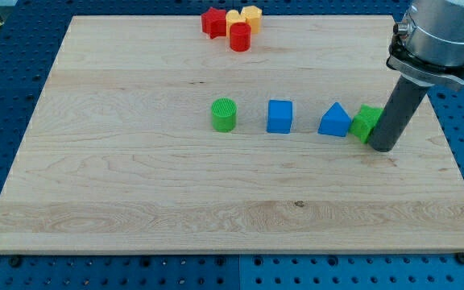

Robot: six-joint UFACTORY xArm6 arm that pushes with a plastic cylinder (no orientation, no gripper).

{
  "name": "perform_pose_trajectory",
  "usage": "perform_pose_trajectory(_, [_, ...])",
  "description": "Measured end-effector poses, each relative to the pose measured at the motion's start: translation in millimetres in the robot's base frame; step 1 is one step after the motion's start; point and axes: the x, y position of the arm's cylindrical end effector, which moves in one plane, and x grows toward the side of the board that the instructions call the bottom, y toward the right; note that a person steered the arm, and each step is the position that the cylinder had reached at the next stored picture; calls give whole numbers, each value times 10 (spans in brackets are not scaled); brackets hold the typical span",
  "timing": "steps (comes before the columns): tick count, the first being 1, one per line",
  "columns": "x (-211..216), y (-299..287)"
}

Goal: Point at the green circle

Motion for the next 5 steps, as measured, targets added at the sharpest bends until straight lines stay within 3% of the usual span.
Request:
perform_pose_trajectory(2, [-44,0])
perform_pose_trajectory(3, [200,1])
perform_pose_trajectory(4, [914,15])
perform_pose_trajectory(5, [991,-374])
